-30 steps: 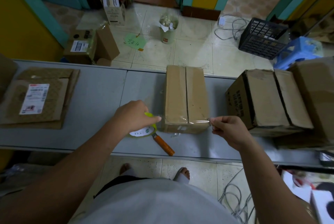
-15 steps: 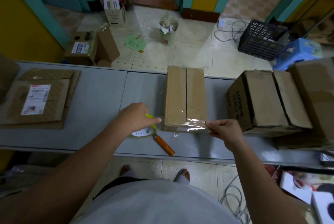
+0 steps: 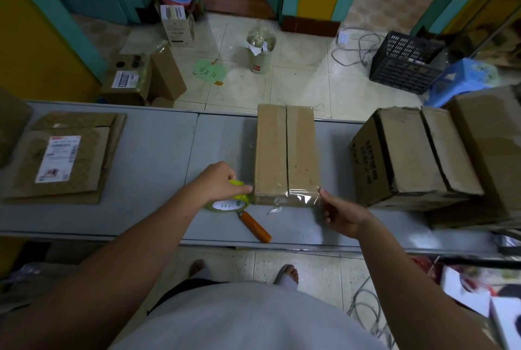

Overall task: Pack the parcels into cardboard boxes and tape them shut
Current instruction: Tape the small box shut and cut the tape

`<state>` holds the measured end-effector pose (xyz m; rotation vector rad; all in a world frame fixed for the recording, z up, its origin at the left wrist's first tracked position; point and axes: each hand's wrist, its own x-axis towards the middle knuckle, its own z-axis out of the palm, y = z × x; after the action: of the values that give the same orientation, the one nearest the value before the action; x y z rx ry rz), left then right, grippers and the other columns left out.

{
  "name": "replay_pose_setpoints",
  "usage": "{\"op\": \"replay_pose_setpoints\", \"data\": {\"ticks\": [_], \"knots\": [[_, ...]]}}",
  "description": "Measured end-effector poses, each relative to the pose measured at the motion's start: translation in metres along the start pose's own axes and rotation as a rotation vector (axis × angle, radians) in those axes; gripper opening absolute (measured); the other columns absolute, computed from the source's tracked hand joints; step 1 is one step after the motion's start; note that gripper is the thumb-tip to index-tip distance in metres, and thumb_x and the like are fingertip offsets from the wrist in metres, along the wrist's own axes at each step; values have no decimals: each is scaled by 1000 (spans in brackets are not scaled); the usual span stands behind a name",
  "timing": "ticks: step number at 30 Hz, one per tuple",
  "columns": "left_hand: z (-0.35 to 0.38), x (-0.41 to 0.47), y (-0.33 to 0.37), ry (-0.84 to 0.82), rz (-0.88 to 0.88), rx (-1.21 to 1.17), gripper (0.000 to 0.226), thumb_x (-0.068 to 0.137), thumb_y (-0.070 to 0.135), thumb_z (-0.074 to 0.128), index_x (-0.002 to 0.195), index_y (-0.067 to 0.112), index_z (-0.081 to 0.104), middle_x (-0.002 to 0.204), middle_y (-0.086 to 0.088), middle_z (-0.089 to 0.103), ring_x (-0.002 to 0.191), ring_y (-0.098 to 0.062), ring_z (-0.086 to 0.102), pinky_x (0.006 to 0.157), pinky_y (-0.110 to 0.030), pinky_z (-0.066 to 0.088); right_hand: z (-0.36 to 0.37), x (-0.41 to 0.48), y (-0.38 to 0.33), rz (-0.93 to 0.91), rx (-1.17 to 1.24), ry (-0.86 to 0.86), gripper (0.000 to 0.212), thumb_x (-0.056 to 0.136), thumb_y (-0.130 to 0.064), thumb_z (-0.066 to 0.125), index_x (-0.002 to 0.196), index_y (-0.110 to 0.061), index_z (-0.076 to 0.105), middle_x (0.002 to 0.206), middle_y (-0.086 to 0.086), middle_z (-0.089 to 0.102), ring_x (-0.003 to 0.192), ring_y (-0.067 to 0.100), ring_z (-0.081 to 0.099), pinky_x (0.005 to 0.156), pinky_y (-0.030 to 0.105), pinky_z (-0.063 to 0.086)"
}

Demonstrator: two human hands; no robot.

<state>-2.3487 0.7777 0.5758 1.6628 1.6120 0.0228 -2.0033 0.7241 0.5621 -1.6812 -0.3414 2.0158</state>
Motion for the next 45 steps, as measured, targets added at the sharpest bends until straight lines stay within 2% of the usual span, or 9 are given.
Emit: {"op": "replay_pose_setpoints", "data": {"ticks": [3,8,14,20,24,27,30,33,45], "knots": [[0,-1,3,-3,3,9,51,81,61,81,66,17,61,61,-3,51,57,-15,49,57,-30,34,5,3,9,-63,92,6,23,81,-36,76,81,-18,61,60,-2,48,50,8,44,45,20,39],[-1,-5,8,-19,25,-10,40,85,58,79,101,22,70,101,2,69,94,-15,65,80,-33,56,19,-6,30,-388,133,267,26,87,-19,81,109,-5,79,99,11,78,89,19,69,83,32,57],[6,-9,14,-17,44,-14,39,87,59,75,103,24,69,101,4,70,94,-14,66,84,-37,59,42,-14,16,-754,-379,564,15,99,-22,70,89,-22,81,73,-6,76,74,14,73,69,27,57],[27,-8,42,50,38,-110,35,87,54,78,94,21,68,90,3,69,87,-16,67,79,-33,55,54,-5,-36,-773,-462,436,24,106,-16,54,112,-15,77,88,-14,73,80,-9,66,81,28,54],[29,-4,44,33,-9,-189,31,89,51,78,95,22,67,93,2,70,93,-16,67,81,-32,55,51,2,-38,-634,-478,513,50,107,-34,54,150,-8,50,150,9,53,140,24,50,109,30,40],[21,-8,37,-31,2,-221,33,89,44,81,107,20,66,95,4,68,92,-14,66,70,-28,50,60,-9,8,-740,-556,684,28,104,-41,56,124,-21,60,126,2,56,112,18,60,101,44,54],[18,-12,31,-47,28,-248,41,88,41,83,116,20,61,100,-2,70,92,-16,67,69,-29,52,77,-18,56,-659,-874,509,34,94,-64,56,89,-30,61,86,-8,63,79,11,62,76,46,59],[18,-14,30,-21,71,-298,47,90,32,82,119,18,49,100,-7,70,92,-21,69,77,-35,56,101,-9,78,-606,-1345,306,62,72,-87,62,96,-30,65,93,-12,61,83,9,59,70,31,51],[6,-4,40,-193,260,-296,86,94,11,76,161,41,31,104,-12,66,75,-11,61,66,-14,50,22,-28,69,-564,-1390,6,23,99,-22,68,121,-26,65,111,-3,52,92,12,57,86,24,50]]}}
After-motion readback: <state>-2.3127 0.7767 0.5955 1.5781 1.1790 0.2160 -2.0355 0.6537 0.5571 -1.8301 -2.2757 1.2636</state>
